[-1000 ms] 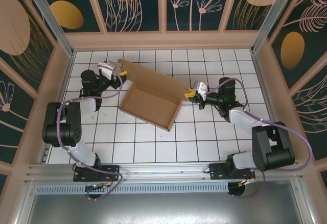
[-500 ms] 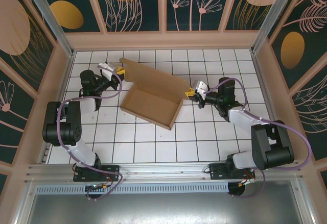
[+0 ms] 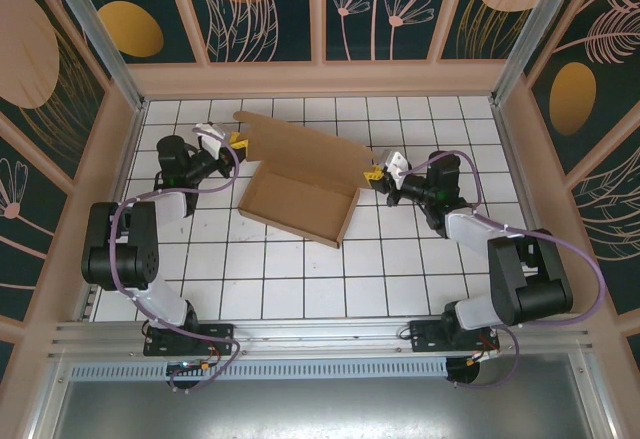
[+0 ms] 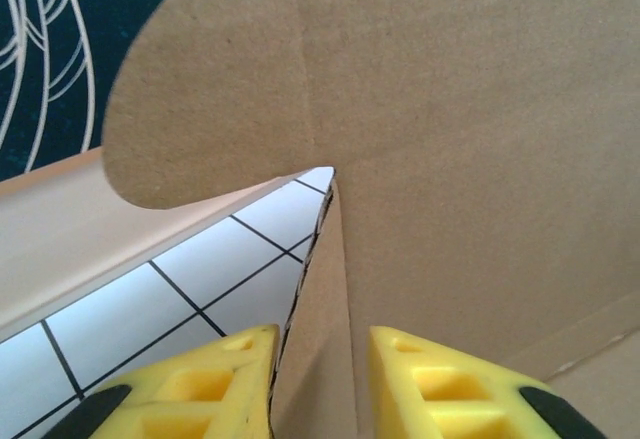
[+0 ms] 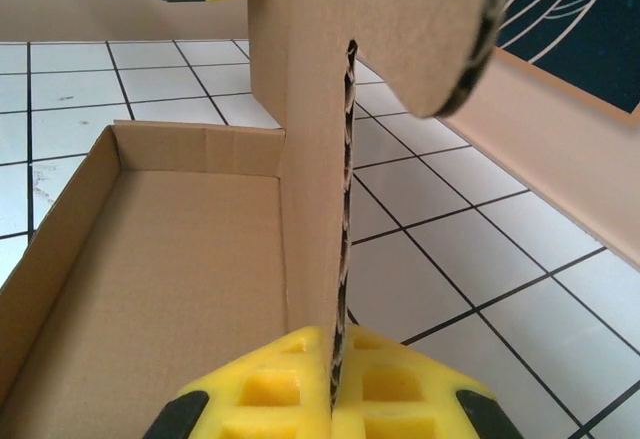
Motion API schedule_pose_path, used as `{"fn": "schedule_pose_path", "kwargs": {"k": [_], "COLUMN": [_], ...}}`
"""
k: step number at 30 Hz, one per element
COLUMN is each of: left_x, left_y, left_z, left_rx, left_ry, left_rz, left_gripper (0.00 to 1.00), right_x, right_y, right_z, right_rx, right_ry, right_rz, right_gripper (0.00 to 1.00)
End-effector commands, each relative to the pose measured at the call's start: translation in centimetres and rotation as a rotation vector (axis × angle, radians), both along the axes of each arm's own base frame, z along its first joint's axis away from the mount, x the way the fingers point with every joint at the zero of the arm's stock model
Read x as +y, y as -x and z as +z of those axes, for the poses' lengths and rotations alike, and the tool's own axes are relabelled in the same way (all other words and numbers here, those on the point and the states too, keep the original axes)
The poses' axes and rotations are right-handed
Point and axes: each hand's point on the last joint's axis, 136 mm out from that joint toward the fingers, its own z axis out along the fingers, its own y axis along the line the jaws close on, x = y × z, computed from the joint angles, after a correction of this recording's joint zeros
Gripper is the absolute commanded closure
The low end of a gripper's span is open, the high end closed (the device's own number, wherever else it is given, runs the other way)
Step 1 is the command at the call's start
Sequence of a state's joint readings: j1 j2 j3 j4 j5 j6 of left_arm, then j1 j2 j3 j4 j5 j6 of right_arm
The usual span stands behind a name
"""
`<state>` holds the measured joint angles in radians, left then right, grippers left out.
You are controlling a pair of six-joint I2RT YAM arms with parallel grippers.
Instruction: Fold the paper box
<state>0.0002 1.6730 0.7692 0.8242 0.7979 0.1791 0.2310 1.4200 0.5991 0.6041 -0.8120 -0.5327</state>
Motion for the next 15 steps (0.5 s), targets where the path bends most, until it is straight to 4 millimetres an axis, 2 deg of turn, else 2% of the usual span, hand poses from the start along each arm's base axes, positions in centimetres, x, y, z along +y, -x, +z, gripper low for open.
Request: {"fn": "schedule_pose_path", "kwargs": {"k": [1,5,11,12,15], "left_x": [-1.8,-2.0,-1.8,-1.7,-1.9], "left_y": [0.8,0.8,-0.1,-0.5,-0.7], "left_z": [-0.1,-0.9,-0.8,-1.9,-2.2], "left_rx": [0.039,0.072,0.103,0.137,0.148], "left_ry": [0.014,0.019,0.014,0.011,-0.005], "left_rz": [-0.097,-0.107,-0.091,-0.083,-0.08], "left_gripper": [0.7,0.7,0.72,0.74,0.86], "right_x": [0.4,0.4,0.6,0.6,0.6], "right_y": [0.0,-0.2,-0.4,-0.5,-1.1], "right_z": [0.3,0.4,0.2,0.2,0.2], "right_rx": [-0.019,-0.015,0.002,0.005,0.015], "right_ry": [-0.018,-0.013,-0.015,-0.016,-0.024], "right_rz": [0.003,0.001,0.002,0.002,-0.035], "right_gripper": [1.0,1.0,1.0,1.0,1.0]}}
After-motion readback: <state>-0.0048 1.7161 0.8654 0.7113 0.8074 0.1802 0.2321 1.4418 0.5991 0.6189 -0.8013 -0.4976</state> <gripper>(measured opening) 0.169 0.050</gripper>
